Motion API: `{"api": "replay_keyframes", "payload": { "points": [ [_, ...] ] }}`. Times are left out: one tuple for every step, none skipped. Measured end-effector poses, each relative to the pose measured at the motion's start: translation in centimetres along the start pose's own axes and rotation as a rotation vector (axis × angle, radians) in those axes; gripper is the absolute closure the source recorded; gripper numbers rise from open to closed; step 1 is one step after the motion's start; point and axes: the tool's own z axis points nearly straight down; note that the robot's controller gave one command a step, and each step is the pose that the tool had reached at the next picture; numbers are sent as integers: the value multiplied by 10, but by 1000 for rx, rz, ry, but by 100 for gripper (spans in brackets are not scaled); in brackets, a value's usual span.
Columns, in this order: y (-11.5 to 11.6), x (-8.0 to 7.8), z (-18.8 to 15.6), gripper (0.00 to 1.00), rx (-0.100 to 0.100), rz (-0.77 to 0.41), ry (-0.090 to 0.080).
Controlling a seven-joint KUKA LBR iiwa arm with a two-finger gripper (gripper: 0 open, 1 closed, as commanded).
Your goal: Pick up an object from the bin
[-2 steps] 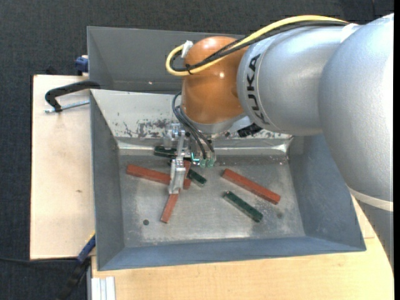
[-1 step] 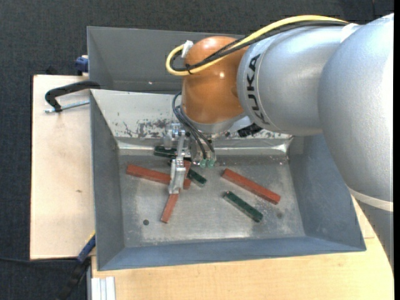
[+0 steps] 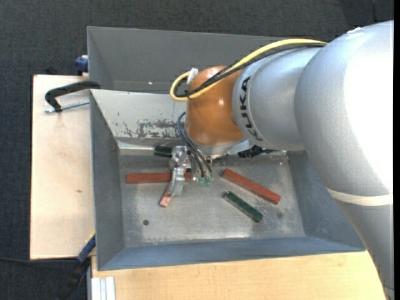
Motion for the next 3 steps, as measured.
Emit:
{"api": "replay_keyframes", "payload": {
  "points": [
    [0, 0, 0, 100, 0, 0, -1],
    [25, -10, -164, 100, 4, -69, 8],
    [24, -9, -162, 100, 6, -69, 13]
  ]
}}
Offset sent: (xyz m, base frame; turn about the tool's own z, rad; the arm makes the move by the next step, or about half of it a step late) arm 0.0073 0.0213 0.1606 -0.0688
